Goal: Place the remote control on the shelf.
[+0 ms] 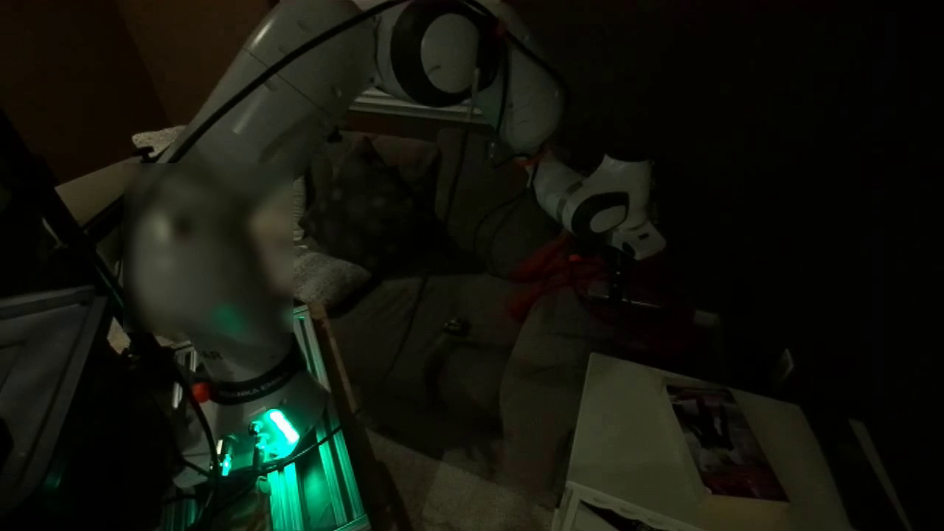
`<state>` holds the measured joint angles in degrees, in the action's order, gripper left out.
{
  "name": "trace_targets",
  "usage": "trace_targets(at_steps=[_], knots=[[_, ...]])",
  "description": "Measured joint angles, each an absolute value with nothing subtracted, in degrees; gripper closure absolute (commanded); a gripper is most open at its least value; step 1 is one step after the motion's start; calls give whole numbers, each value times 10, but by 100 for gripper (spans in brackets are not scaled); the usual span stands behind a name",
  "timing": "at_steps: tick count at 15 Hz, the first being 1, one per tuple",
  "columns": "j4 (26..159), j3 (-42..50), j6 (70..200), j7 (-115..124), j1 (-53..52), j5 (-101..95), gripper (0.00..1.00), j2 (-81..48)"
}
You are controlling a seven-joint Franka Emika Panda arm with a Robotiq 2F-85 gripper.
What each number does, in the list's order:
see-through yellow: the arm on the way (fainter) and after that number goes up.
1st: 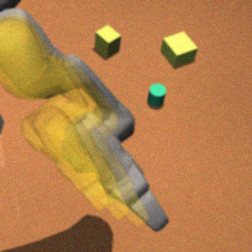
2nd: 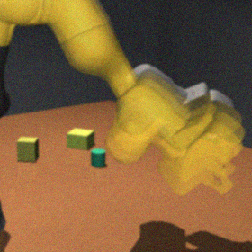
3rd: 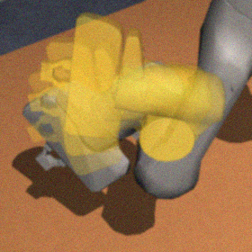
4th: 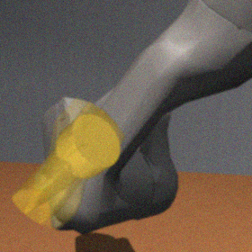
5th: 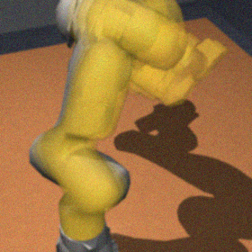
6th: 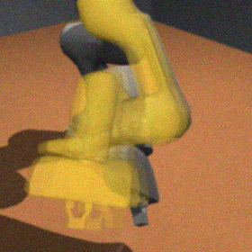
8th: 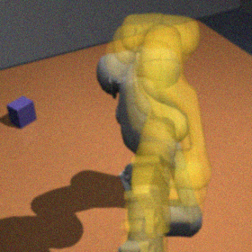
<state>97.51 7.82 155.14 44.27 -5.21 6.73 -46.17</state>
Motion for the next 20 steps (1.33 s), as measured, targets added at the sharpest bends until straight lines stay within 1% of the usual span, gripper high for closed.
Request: trace_targets(at_steps=[5,9,14,20], knots=[[1049,149,1534,467,-86,56,70,-374],[1105,206,1502,548,-117,16,70,-323],[1154,210,1460,620,-125,-32,70,-283],[1203,233,1440,819,-129,-89,70,-260]])
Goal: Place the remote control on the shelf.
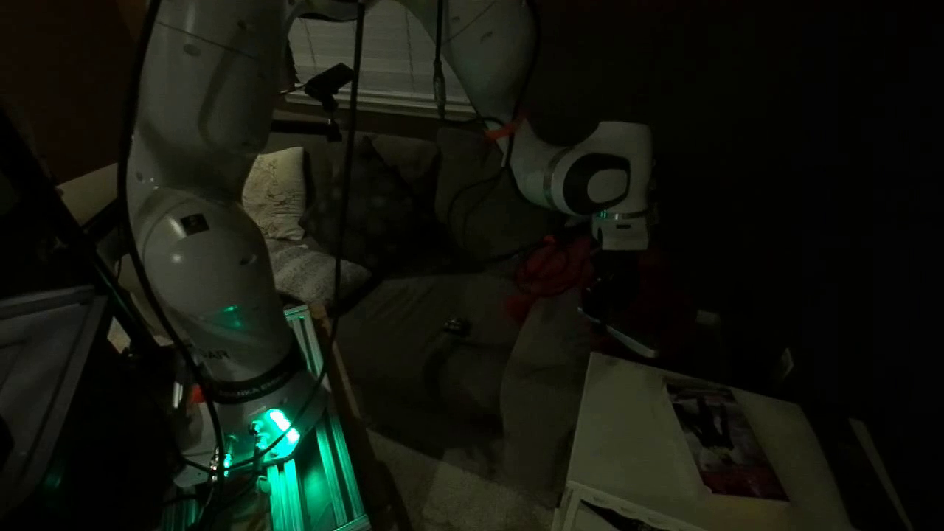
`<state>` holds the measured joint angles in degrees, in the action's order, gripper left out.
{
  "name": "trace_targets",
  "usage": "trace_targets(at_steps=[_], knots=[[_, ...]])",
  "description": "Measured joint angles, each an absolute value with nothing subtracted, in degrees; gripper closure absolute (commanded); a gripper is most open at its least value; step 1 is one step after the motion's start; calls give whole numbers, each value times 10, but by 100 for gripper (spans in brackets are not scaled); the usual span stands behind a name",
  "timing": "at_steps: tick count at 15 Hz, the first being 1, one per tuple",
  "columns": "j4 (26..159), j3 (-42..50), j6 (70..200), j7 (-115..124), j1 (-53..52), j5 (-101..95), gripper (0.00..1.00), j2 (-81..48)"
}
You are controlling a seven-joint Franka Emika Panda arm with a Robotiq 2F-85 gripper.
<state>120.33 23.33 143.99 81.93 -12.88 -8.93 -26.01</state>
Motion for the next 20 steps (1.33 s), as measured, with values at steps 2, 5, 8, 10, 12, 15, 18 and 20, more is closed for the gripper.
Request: trace_targets(at_steps=[2,5,8,10,12,15,18,20], knots=[[1216,245,1440,887,-128,-108,70,-257],[1229,261,1440,994,-129,-146,70,-254],[1234,249,1454,1034,-115,-154,45,-253],[1234,243,1454,1034,-109,-154,70,-255],[1234,234,1454,1034,-100,-154,70,-255],[1234,218,1457,994,-82,-163,70,-255],[1238,203,1484,888,-45,-168,70,-255],[1245,203,1514,822,-25,-179,70,-255]])
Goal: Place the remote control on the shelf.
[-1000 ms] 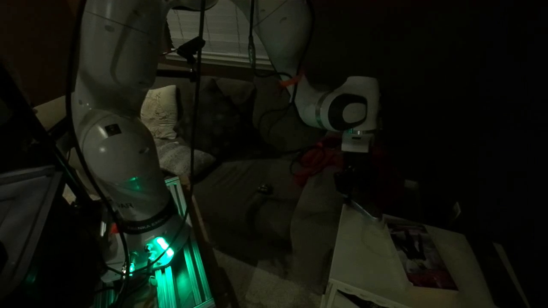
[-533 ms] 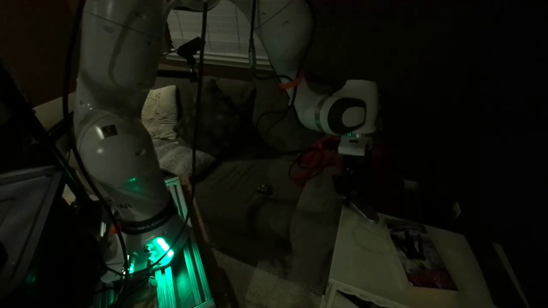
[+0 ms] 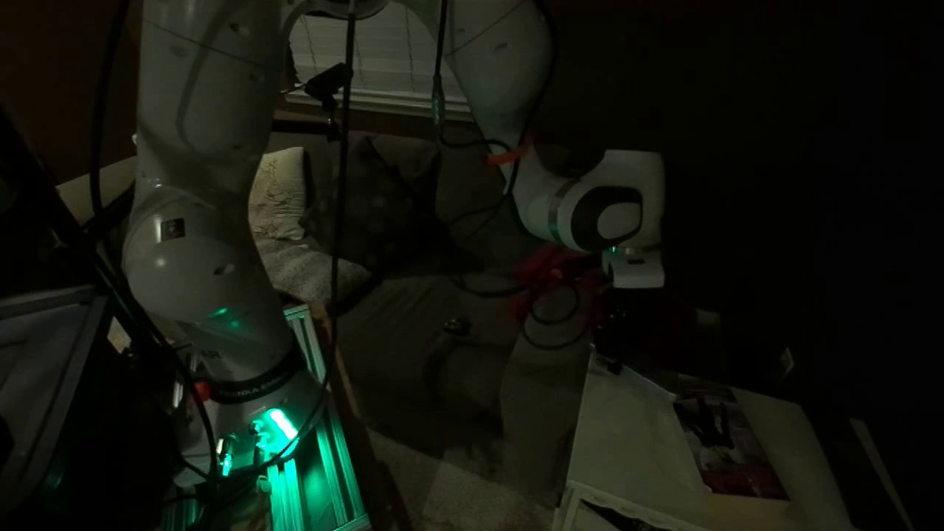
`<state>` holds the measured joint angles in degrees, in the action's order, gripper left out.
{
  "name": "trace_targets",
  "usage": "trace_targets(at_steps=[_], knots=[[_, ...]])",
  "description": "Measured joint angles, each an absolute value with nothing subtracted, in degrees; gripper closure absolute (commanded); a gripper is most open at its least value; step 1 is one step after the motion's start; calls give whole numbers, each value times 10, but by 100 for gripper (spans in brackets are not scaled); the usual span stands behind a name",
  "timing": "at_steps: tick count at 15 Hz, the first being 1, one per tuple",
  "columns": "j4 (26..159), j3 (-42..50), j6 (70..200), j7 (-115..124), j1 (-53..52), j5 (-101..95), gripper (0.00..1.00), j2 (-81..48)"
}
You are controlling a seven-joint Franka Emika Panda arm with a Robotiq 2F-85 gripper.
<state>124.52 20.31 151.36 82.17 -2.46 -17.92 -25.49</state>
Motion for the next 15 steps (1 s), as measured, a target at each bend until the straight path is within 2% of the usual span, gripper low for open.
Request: trace_targets(at_steps=[7,10,11,12,13,15], knots=[[1261,209,1666,606,12,-192,70,-287],[1261,211,1686,515,17,-187,70,-304],[1259,212,1686,493,17,-183,61,-307],[1258,215,1686,472,16,-179,20,-308],[1257,217,1686,454,14,-173,18,-309],[1256,224,1686,428,8,-162,6,-314]])
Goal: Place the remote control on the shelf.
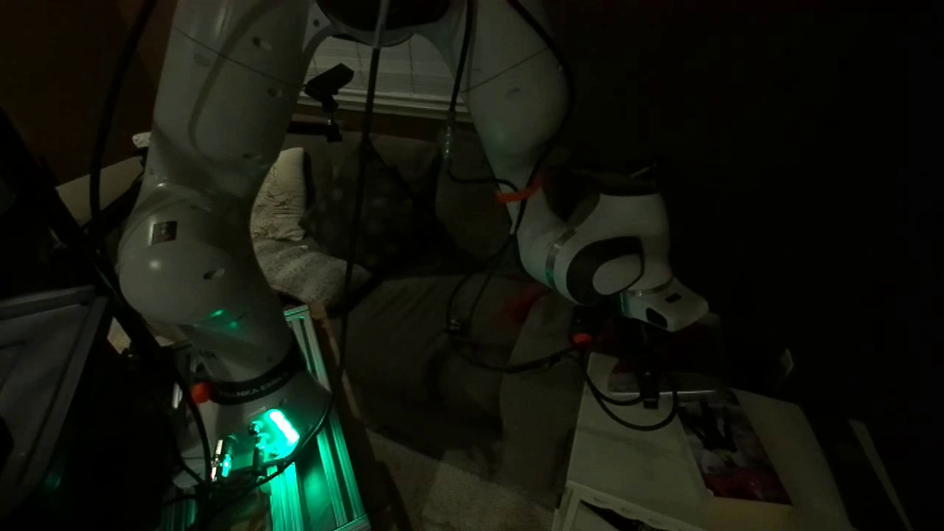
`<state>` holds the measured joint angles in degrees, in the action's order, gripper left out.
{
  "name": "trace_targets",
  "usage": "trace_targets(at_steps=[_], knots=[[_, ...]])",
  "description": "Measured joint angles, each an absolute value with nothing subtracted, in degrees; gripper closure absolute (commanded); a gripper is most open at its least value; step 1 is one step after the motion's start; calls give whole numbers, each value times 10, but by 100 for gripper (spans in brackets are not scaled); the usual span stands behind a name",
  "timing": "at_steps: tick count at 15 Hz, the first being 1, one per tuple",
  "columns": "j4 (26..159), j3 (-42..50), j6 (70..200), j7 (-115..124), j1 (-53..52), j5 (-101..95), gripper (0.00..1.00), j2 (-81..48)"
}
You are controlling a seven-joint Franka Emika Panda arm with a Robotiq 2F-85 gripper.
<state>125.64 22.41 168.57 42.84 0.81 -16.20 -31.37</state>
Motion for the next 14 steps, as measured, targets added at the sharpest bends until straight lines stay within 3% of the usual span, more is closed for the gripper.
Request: trace_targets(at_steps=[2,7,14], knots=[[1255,238,1686,416,-4,-150,0,-323],[1254,292,1635,428,-72,-119,0,-316],[1270,259,1611,429,-85,-110,0,-229]])
